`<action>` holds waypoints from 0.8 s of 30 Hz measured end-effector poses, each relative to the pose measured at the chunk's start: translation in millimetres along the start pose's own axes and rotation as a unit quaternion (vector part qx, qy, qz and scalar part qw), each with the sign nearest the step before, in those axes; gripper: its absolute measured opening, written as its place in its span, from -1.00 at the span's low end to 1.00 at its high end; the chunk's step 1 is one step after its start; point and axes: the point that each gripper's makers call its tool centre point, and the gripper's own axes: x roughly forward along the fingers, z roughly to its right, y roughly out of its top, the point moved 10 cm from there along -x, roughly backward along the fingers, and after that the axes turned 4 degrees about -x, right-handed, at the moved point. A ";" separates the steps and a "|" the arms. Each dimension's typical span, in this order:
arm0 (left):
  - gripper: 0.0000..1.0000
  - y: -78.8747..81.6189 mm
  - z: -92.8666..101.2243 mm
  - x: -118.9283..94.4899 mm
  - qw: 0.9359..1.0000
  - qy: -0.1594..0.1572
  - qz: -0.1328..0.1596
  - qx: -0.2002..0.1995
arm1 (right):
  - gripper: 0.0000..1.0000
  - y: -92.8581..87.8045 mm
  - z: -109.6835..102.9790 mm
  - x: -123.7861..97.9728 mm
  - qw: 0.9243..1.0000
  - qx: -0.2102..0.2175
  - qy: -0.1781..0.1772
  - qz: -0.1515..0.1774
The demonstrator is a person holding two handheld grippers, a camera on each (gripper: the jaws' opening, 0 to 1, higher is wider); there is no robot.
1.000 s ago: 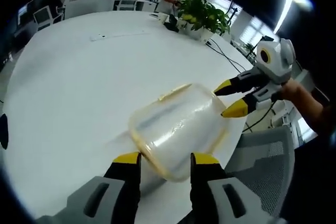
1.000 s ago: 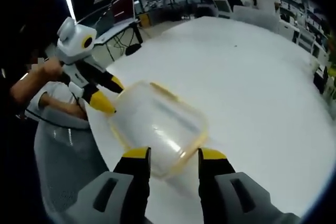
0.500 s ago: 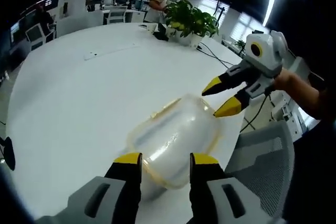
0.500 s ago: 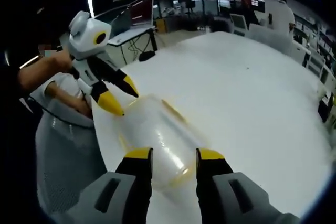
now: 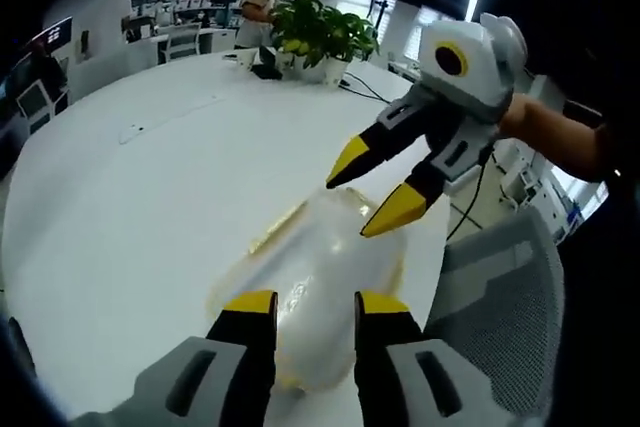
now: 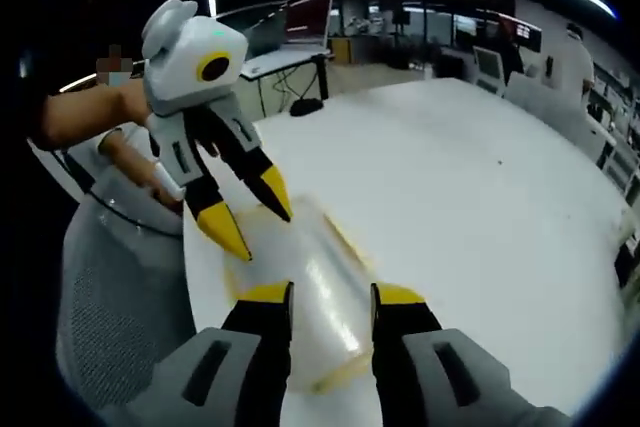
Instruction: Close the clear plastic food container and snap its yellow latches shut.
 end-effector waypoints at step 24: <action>-0.58 4.2 19.0 13.9 0.997 -0.032 -0.015 0.065 | -0.67 15.6 1.0 18.1 0.999 -0.033 0.031 -0.001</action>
